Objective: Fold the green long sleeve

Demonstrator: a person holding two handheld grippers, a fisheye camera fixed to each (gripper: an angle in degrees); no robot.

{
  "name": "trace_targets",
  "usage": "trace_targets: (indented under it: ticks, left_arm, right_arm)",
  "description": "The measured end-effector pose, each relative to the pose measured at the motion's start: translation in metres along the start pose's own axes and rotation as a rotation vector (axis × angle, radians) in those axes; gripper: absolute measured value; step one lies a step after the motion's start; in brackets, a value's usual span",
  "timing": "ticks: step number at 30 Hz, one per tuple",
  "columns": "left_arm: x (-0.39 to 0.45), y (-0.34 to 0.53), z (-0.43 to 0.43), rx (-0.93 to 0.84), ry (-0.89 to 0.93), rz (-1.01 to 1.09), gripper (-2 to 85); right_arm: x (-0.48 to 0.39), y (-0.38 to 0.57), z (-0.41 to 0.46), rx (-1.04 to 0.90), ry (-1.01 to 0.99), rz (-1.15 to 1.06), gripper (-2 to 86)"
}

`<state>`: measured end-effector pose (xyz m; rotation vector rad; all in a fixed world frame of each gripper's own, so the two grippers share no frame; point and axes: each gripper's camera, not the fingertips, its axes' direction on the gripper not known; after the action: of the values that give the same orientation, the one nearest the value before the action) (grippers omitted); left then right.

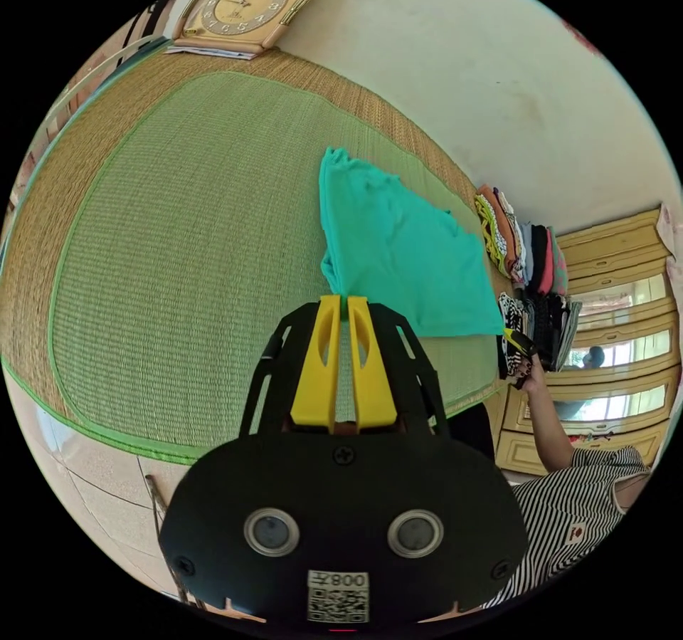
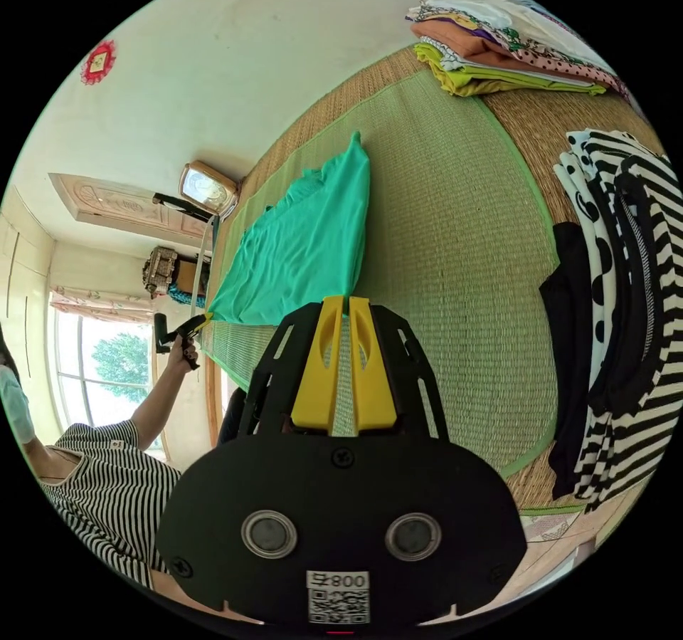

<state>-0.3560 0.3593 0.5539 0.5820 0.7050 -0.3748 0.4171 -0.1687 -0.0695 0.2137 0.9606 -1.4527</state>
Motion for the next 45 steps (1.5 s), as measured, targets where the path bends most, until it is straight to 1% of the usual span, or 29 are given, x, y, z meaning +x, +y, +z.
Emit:
trace_targets:
  ticks: [6, 12, 15, 21, 25, 27, 30, 31, 32, 33, 35, 36, 37, 38, 39, 41, 42, 44, 45]
  left_arm:
    - [0.023, 0.047, -0.015, 0.001, -0.005, -0.008, 1.7]
    - [0.036, 0.104, -0.008, -0.031, 0.002, -0.108, 1.6]
    - [0.049, 0.132, -0.01, -0.018, 0.041, -0.15, 1.7]
    - [0.091, 0.18, -0.009, -0.027, 0.028, -0.166, 2.3]
    - [0.124, 0.207, -0.015, 0.015, -0.023, -0.235, 2.7]
    - [0.146, 0.217, -0.02, 0.044, -0.037, -0.228, 2.9]
    - [0.217, 0.225, -0.02, 0.085, 0.019, -0.064, 3.7]
    - [0.257, 0.226, -0.012, 0.075, 0.051, 0.038, 4.3]
    - [0.3, 0.226, 0.0, 0.049, 0.08, 0.151, 5.0]
    - [0.323, 0.226, 0.008, 0.028, 0.095, 0.207, 5.5]
    - [0.417, 0.229, 0.043, -0.057, 0.148, 0.429, 6.9]
    - [0.441, 0.231, 0.053, -0.078, 0.152, 0.483, 7.1]
    - [0.487, 0.235, 0.072, -0.118, 0.148, 0.584, 7.5]
    - [0.532, 0.241, 0.092, -0.162, 0.137, 0.695, 7.7]
    - [0.554, 0.244, 0.101, -0.182, 0.119, 0.75, 7.9]
    - [0.627, 0.259, 0.13, -0.2, 0.022, 0.927, 8.6]
    - [0.642, 0.263, 0.137, -0.205, -0.006, 0.972, 8.8]
    - [0.693, 0.279, 0.162, -0.226, -0.146, 1.106, 9.3]
    - [0.703, 0.283, 0.168, -0.228, -0.182, 1.132, 8.9]
  right_arm:
    - [-0.001, 0.051, -0.008, -0.061, -0.011, 0.012, 1.1]
    - [0.02, 0.113, -0.007, -0.087, -0.075, 0.11, 1.0]
    - [0.021, 0.135, -0.015, -0.09, -0.085, 0.112, 1.0]
    - [0.026, 0.17, -0.018, -0.12, -0.073, 0.119, 0.9]
    - [0.031, 0.182, -0.019, -0.088, -0.105, 0.137, 1.0]
    - [0.029, 0.186, -0.022, -0.074, -0.113, 0.127, 1.0]
    - [0.024, 0.189, -0.028, -0.058, -0.126, 0.099, 1.1]
    - [0.023, 0.19, -0.028, -0.056, -0.127, 0.093, 1.1]
    - [0.02, 0.191, -0.03, -0.053, -0.131, 0.081, 1.1]
    - [0.018, 0.191, -0.032, -0.05, -0.138, 0.071, 1.1]
    - [0.015, 0.192, -0.034, -0.047, -0.144, 0.055, 1.1]
    - [0.012, 0.192, -0.036, -0.045, -0.152, 0.044, 1.1]
    - [0.011, 0.192, -0.037, -0.046, -0.155, 0.038, 1.1]
    - [0.009, 0.192, -0.039, -0.048, -0.155, 0.024, 1.1]
    - [0.007, 0.191, -0.041, -0.044, -0.161, 0.012, 1.1]
    - [0.004, 0.19, -0.044, -0.043, -0.173, -0.004, 1.1]
    - [0.003, 0.189, -0.045, -0.04, -0.18, -0.013, 1.1]
    - [0.002, 0.188, -0.046, -0.042, -0.191, -0.03, 1.0]
    - [0.001, 0.186, -0.046, -0.045, -0.2, -0.038, 1.0]
